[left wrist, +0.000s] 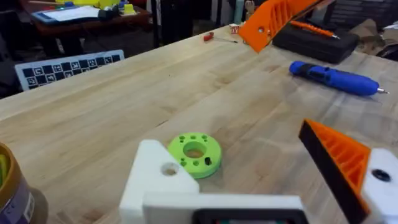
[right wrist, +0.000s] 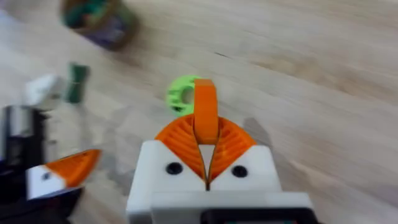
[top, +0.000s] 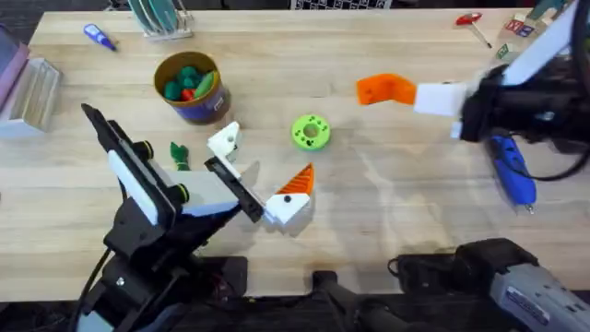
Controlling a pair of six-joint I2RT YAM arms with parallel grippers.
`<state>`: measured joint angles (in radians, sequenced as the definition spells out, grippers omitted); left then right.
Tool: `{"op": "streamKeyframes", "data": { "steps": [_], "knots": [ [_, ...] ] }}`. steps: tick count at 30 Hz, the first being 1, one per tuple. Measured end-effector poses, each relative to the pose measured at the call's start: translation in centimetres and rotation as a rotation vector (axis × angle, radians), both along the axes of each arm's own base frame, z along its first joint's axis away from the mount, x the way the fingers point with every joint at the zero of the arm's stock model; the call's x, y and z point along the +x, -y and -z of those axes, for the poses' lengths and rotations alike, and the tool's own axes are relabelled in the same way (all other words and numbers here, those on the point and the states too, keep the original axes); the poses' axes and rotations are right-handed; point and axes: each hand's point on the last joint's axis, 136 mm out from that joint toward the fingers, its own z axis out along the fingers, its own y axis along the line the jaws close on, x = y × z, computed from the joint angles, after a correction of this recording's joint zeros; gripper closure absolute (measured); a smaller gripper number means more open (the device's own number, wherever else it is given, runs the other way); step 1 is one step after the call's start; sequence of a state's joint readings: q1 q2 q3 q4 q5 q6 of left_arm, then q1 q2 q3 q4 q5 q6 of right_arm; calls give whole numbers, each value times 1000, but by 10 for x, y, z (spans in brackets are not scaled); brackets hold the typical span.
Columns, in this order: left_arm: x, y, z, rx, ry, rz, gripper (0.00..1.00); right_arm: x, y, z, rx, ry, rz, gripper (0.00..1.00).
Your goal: Pick up the gripper from the table and insert it into the empty holder that is missing its gripper. Then pick up a screw, insert it into the mounting hole, and use the screwdriver to tighten it. Finally, clean up the table by picking up the vegetable and placing it into the bucket.
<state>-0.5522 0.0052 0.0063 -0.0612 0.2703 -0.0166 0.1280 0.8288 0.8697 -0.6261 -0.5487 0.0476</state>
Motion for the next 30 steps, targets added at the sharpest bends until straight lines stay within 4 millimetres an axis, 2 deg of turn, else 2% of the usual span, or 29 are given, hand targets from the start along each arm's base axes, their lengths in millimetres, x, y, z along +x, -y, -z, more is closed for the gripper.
{"op": "streamKeyframes", "data": {
  "steps": [5, 11, 17, 23, 30],
  "knots": [
    [0, 0, 0, 0, 0, 0, 15, -4, -27, 13, 193, -109, -100, 990],
    [0, 0, 0, 0, 0, 0, 15, -7, -47, 15, 348, -259, -195, 990],
    [-3, 3, 0, -1, 0, 23, 15, -7, -65, 37, 433, -475, -241, 990],
    [-11, 10, -1, -7, 1, 86, 15, -11, -94, 47, 510, -588, -387, 990],
    [-25, 19, -2, -13, 1, 184, 15, -23, -118, 61, 574, -752, -503, 990]
  ]
}}
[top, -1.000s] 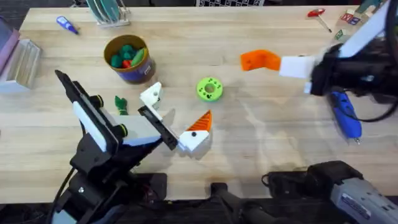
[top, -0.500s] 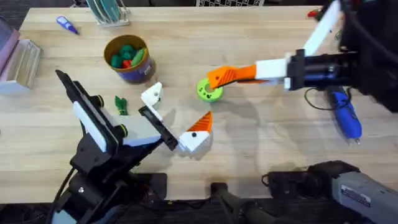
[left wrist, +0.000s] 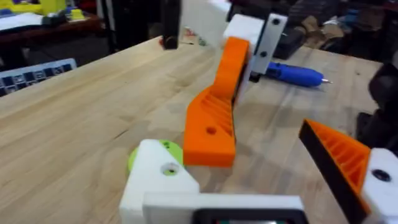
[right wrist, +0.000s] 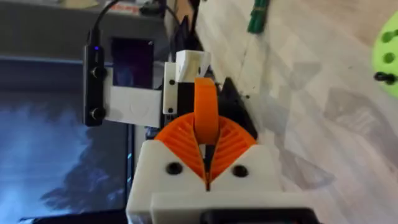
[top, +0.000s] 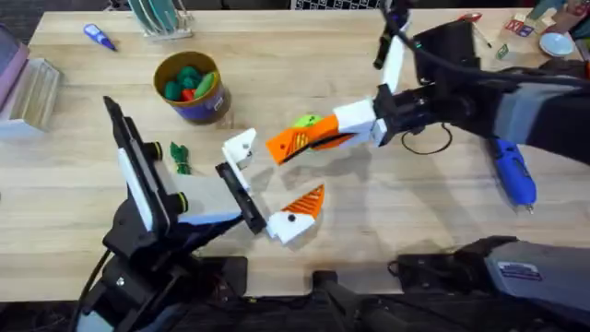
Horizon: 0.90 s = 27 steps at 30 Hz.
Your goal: Pick up the gripper from the table and insert it into the empty holder that is missing its gripper. Then pick up a screw, insert it into the mounting hole, and use the screwdriver to tighten it. Finally, clean up the table by picking up the vegetable and placing it into the bucket.
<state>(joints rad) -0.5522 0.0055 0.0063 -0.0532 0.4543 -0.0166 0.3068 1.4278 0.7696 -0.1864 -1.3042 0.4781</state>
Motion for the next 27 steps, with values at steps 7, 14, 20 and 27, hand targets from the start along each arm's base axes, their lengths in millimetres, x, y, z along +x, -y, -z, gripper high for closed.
{"op": "streamKeyframes", "data": {
  "steps": [7, 14, 20, 27],
  "knots": [
    [-12, 7, 0, -4, -2, 79, 15, -9, -11, 0, 39, -34, -66, 990],
    [-15, 9, -1, -5, -3, 102, 15, -3, -18, 1, 49, -32, -74, 991],
    [-14, 8, 0, -6, -6, 94, 15, -1, -25, 5, 56, -63, -92, 992],
    [-18, 10, 0, -11, -14, 120, 15, -9, -39, 9, 48, -107, -132, 992]
  ]
}}
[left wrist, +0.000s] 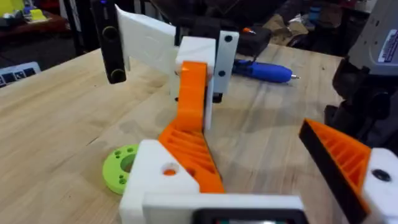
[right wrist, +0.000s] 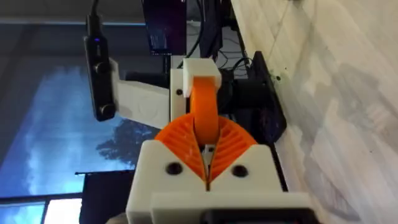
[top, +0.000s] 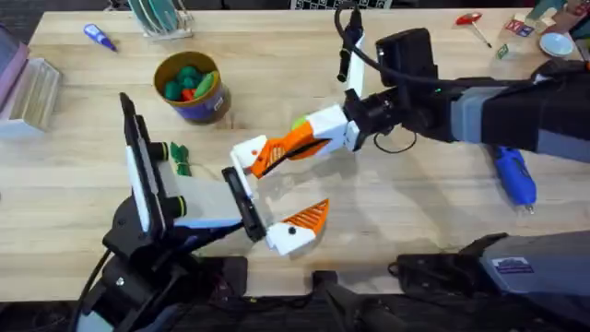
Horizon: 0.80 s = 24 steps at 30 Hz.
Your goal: Pick up the gripper from the table and insert it into the empty holder that is missing its gripper. Then pick up a screw, insert it into the mounting hole, and use the screwdriver to tighten it. Finally, clean up the table by picking up the vegetable and placing it into the bucket.
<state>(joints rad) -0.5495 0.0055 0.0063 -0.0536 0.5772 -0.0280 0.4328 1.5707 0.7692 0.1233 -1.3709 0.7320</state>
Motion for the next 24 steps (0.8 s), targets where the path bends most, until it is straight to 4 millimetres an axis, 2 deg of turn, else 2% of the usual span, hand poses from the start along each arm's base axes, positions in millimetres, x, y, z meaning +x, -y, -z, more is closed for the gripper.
{"op": "streamKeyframes", "data": {
  "steps": [7, 18, 24],
  "knots": [
    [4, -2, 0, -2, -7, -28, 15, 9, -9, 1, -36, -6, 48, 993],
    [30, -19, 1, -2, -18, -196, 15, 33, -46, -2, -80, 142, 221, 993],
    [37, -25, 2, -8, -33, -249, 14, 37, -54, 1, -104, 155, 266, 993]
  ]
}}
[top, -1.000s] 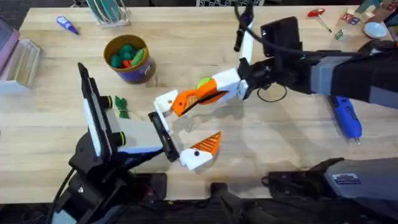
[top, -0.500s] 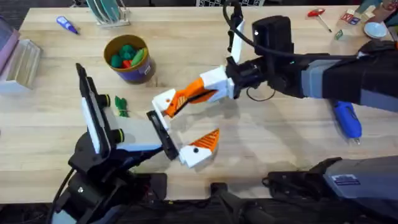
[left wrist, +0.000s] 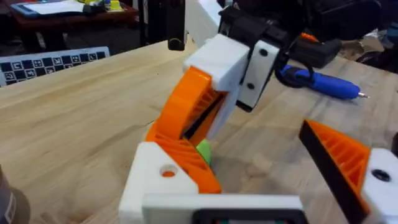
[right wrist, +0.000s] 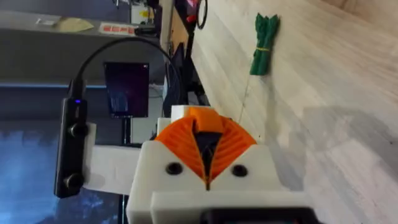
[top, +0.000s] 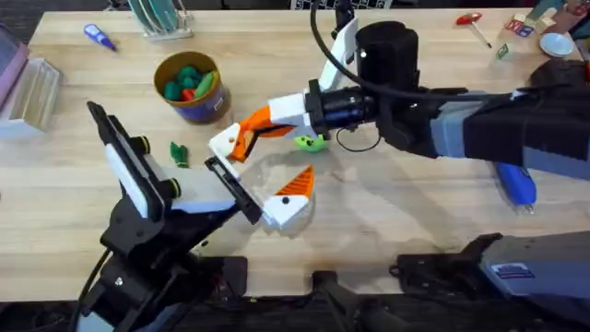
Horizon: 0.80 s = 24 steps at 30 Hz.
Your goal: Pick up the gripper from the table and insert it into the empty holder that is missing its gripper. Then pick up a screw, insert it into the mounting hole, and use the screwdriver to tighten it. Finally, clean up the table by picking up the vegetable and placing it into the bucket.
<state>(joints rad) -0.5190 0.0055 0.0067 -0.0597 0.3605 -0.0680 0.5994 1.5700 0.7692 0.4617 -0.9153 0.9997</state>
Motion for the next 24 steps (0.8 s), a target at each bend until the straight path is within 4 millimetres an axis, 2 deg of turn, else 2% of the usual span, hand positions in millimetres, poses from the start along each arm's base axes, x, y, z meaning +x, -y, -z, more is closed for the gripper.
{"op": "streamKeyframes", "data": {
  "steps": [24],
  "knots": [
    [3, -2, 1, -24, -33, -30, 14, 3, 5, 4, -20, -38, 25, 993]
  ]
}}
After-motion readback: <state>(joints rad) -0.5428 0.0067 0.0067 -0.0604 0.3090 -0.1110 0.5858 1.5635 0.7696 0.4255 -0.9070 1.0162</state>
